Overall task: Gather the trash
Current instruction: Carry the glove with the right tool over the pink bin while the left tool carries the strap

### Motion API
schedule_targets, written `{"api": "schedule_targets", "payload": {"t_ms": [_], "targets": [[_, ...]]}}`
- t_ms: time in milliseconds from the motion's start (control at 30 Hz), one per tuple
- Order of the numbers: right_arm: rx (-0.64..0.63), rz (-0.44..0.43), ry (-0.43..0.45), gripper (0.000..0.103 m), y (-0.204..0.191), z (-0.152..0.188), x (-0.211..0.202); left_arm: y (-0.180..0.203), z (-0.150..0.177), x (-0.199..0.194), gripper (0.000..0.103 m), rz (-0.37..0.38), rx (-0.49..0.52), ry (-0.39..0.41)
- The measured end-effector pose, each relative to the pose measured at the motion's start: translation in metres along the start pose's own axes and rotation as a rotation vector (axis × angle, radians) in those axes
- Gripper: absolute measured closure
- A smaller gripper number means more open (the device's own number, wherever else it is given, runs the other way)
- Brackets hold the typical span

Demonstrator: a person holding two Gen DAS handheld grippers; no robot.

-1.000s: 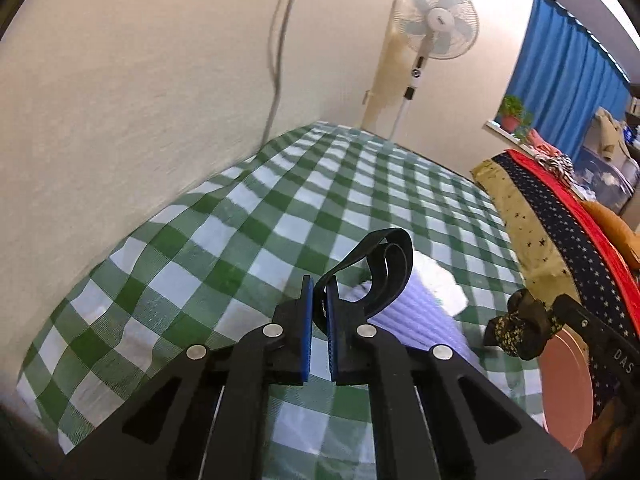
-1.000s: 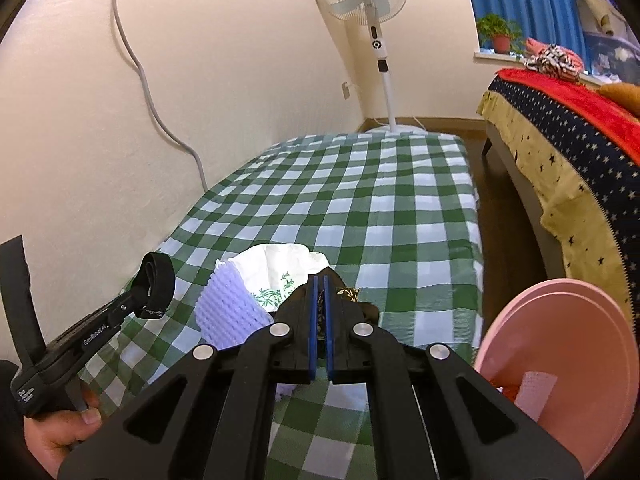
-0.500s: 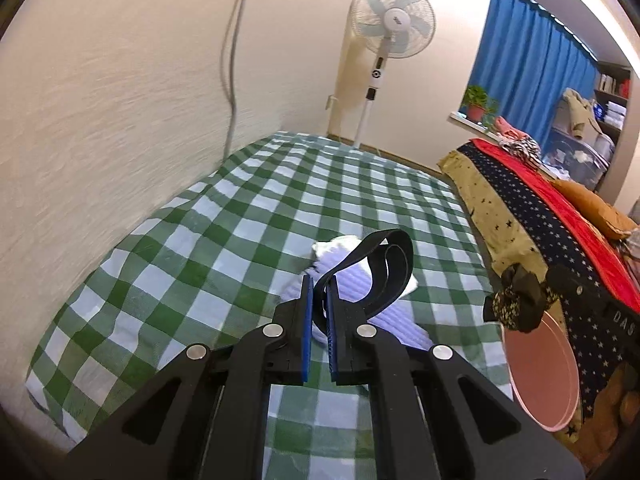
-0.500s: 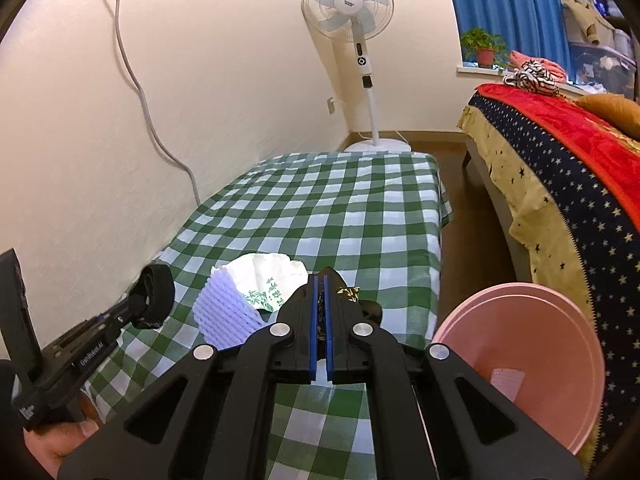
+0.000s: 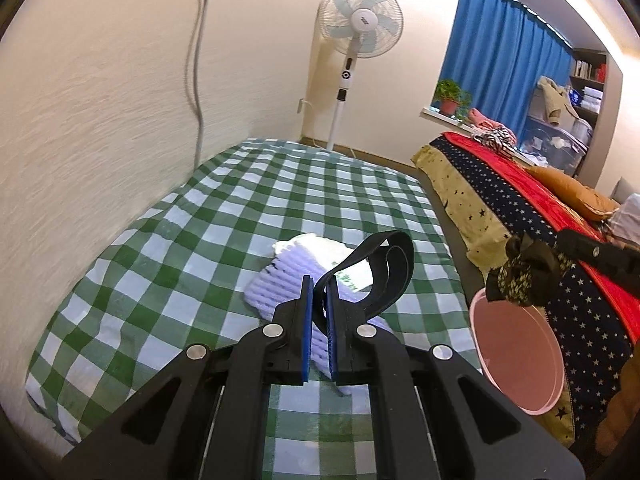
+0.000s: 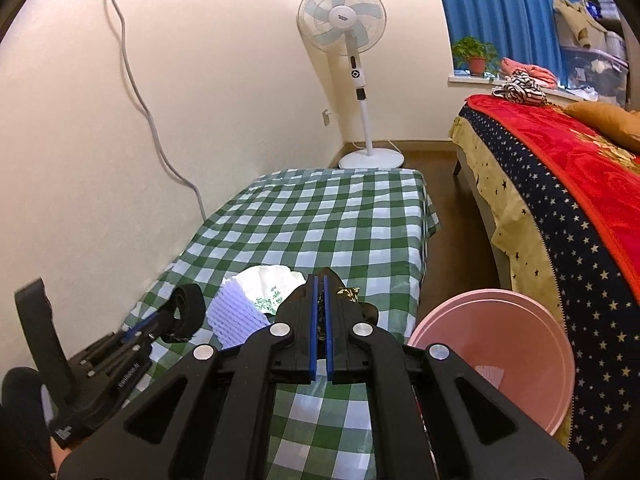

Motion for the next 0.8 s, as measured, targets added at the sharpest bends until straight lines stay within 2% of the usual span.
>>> {"api": "schedule_targets", "payload": {"t_ms": [267, 467, 800], "targets": [[-0.018, 0.036, 0.014, 0.100, 0.018, -0.008, -0.027, 0.019, 0.000, -0.001, 0.097, 0.042, 0.029, 0.008], [-0.010, 0.079, 0.032, 0.100, 0.046, -0.007, -0.042, 0.038, 0.001, -0.001, 0.097, 0.077, 0.065, 0.016], [0.127, 0.129, 0.045, 0.100, 0.108, 0.009, -0.041, 0.070, 0.012, 0.008, 0.097, 0.113, 0.120, -0.001]]}}
Point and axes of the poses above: each gripper's, at about its wrist camera, not at the fingertips, and x roughly the way its jaws point, y to its right, z to its underside, the point moved 9 cm from there along x, roughly the way its jaws point, and after that the axes turned 7 degrees about -y, right-handed, at the moved point
